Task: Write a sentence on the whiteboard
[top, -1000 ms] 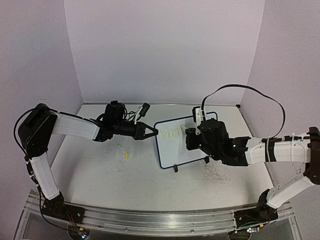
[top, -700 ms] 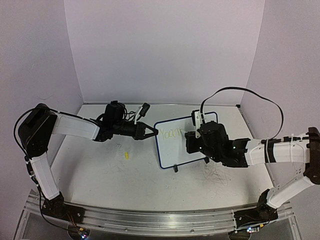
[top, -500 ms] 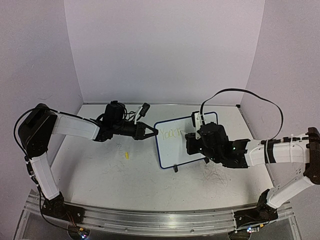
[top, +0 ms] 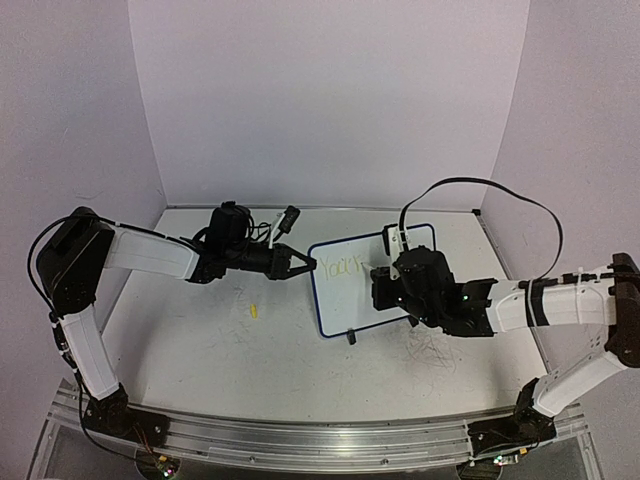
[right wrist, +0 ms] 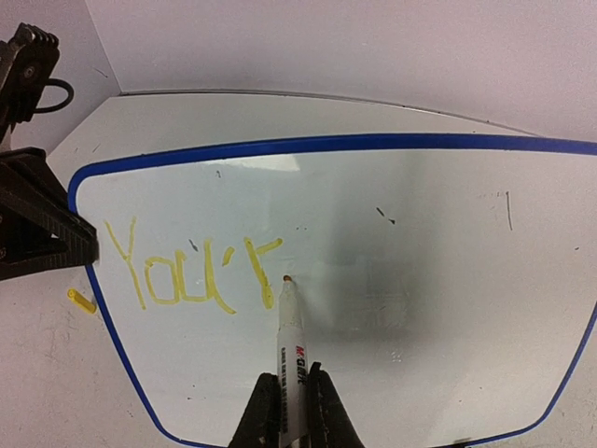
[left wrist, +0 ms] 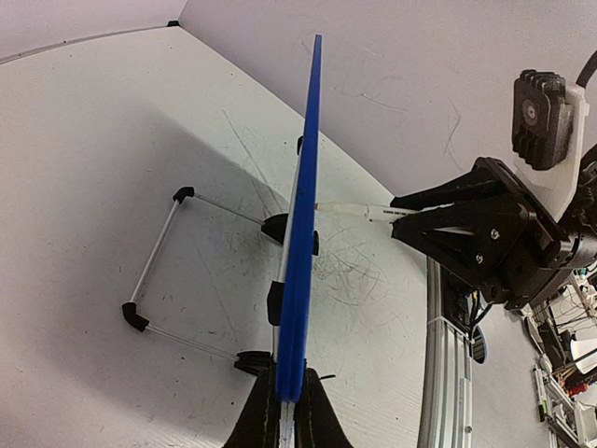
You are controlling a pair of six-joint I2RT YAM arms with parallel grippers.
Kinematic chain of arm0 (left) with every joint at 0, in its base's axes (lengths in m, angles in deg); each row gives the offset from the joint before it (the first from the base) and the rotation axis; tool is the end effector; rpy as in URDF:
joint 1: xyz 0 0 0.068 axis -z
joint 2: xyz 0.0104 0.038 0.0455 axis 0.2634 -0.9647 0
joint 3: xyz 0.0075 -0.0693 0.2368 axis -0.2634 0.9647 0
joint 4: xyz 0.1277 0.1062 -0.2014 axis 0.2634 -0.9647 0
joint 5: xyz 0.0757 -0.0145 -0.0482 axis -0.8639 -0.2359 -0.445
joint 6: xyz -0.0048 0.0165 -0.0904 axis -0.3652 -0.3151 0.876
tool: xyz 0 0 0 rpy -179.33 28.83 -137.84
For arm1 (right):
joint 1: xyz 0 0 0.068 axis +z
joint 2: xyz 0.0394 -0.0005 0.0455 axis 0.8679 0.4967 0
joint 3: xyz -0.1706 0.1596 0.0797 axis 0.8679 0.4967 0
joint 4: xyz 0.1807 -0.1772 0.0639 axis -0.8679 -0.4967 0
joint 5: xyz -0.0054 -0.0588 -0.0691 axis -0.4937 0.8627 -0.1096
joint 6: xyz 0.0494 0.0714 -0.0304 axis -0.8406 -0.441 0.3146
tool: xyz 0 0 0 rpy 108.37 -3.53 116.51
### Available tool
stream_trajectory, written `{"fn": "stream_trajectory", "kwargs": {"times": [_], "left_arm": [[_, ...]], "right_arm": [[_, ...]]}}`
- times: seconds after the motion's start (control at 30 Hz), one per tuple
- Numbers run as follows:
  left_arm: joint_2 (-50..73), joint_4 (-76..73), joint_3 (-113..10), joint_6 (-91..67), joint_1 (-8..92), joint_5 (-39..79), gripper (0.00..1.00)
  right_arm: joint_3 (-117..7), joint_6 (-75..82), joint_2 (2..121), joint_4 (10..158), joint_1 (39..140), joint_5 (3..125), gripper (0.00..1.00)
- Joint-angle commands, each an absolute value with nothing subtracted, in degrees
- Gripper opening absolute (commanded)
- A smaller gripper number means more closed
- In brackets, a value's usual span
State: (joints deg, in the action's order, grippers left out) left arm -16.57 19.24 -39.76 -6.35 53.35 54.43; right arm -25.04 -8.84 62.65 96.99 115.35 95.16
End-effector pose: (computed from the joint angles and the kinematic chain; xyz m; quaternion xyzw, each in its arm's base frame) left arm 0.2971 -0.3036 0.1694 0.3384 0.7201 -0.5100 0.3268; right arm 0.2309 0.2737 0.1887 -0.1482 0.8165 0.1837 0.5269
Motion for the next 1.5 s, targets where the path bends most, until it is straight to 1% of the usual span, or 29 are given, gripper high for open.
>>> {"fn": "stream_trajectory", "kwargs": {"times": [0.0, 0.2, 0.87, 1.47], "left_arm": [[-15.3, 17.2, -40.3, -7.2, 54.4, 56.9, 0.00], [-15.2, 17.2, -40.2, -7.2, 54.3, 56.9, 0.00], [-15.3, 17.2, -40.3, -7.3, 54.4, 56.9, 0.00], [-15.2, 17.1, -40.3, -7.3, 54.4, 57.0, 0.00]], "right_arm": [[-26.1, -10.1, 62.6, 97.5, 114.6, 99.0, 0.00], [-26.6, -10.1, 61.6, 97.5, 114.2, 100.6, 0.00], [-28.7, -7.7, 63.3, 99.7, 114.2, 98.7, 0.00], [-24.3, -11.3, 63.8, 99.3, 114.4, 94.8, 0.00]]}}
